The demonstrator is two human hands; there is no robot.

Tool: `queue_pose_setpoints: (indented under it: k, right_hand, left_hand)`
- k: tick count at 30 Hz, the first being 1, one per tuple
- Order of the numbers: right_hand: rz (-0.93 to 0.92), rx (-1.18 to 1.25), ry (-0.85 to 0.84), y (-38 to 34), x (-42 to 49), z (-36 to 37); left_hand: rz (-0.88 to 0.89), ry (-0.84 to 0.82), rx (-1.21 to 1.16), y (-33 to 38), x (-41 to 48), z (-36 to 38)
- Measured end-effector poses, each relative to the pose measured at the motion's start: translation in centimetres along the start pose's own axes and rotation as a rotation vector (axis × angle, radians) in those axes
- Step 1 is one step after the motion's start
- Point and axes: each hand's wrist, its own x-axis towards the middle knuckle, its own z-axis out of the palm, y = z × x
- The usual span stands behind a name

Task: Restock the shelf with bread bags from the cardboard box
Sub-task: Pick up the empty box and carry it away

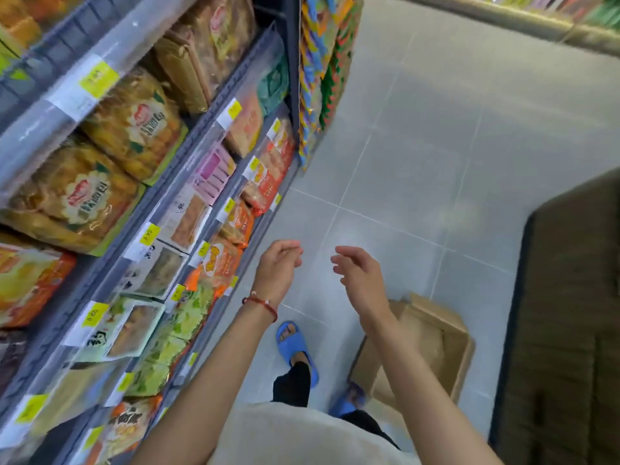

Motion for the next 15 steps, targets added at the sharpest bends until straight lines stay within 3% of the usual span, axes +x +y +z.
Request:
queue_pose_setpoints:
  k: [10, 15]
  right_hand:
    - [0.137, 0.231, 0.286, 12.8, -9.3, -16.0]
    - [0.203, 0.207, 0.394, 18.2, -12.6, -23.8]
  left_hand:
    - [-0.003, -0.269, 0.214, -8.6, -10.9, 14.9]
    - [-0.047, -0.364, 0.276, -12.6, -15.9, 21.2]
